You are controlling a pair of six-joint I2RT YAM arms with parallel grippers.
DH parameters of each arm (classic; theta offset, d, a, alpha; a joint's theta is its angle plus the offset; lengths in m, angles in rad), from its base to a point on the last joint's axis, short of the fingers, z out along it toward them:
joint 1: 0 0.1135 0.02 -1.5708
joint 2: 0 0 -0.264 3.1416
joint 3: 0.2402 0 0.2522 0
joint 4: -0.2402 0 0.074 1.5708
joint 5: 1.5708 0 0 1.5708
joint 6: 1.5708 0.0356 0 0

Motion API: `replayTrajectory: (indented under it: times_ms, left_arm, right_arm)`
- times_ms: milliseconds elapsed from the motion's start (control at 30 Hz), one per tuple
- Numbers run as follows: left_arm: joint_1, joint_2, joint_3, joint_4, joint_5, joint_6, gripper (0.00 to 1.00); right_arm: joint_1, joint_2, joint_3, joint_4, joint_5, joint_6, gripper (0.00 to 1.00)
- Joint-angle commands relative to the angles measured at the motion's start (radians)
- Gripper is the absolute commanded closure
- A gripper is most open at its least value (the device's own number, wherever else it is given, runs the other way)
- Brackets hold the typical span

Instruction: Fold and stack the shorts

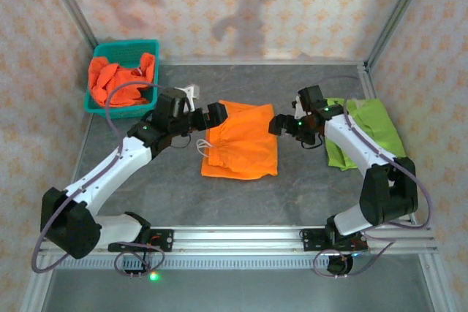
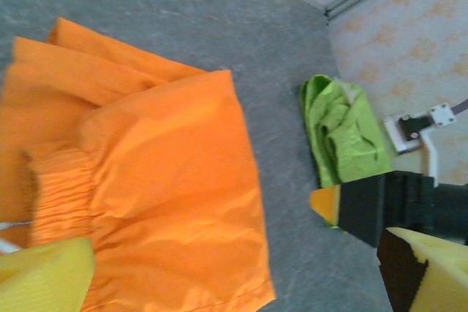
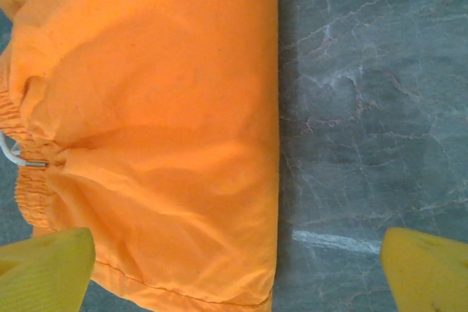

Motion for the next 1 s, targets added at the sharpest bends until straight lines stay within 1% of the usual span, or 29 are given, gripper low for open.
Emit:
replayTrajectory:
  times_ms: [0, 200, 233, 400, 633, 767, 967]
  left_arm:
    - [-0.029, 0.092, -0.039, 0.128, 0.095, -0.122, 0.00]
    - [-0.052, 0.246, -0.158, 0.365, 0.082, -0.268, 0.00]
    - [-0.052, 0.264, -0.173, 0.383, 0.075, -0.277, 0.00]
    - [-0.053, 0.338, -0.244, 0.391, 0.028, -0.262, 0.00]
    - [-0.061, 0.339, -0.334, 0.425, -0.002, -0.273, 0.00]
    - [-0.066, 0.329, -0.345, 0.419, -0.007, -0.267, 0.00]
    - [-0.067, 0.320, -0.340, 0.404, -0.008, -0.258, 0.00]
  right_arm:
    - [0.005, 0.017, 0.024, 0.047, -0.018, -0.025, 0.00]
    - [0.004, 0.030, -0.003, 0.088, -0.069, -0.042, 0.00]
    - [0.004, 0.035, -0.007, 0.095, -0.078, -0.046, 0.00]
    - [0.005, 0.094, -0.008, 0.111, -0.135, -0.065, 0.00]
    - [0.000, 0.212, 0.046, 0.087, -0.148, -0.131, 0.02]
    - [-0.004, 0.276, 0.078, 0.088, -0.131, -0.158, 0.06]
    - [-0.005, 0.343, 0.097, 0.130, -0.174, -0.126, 0.21]
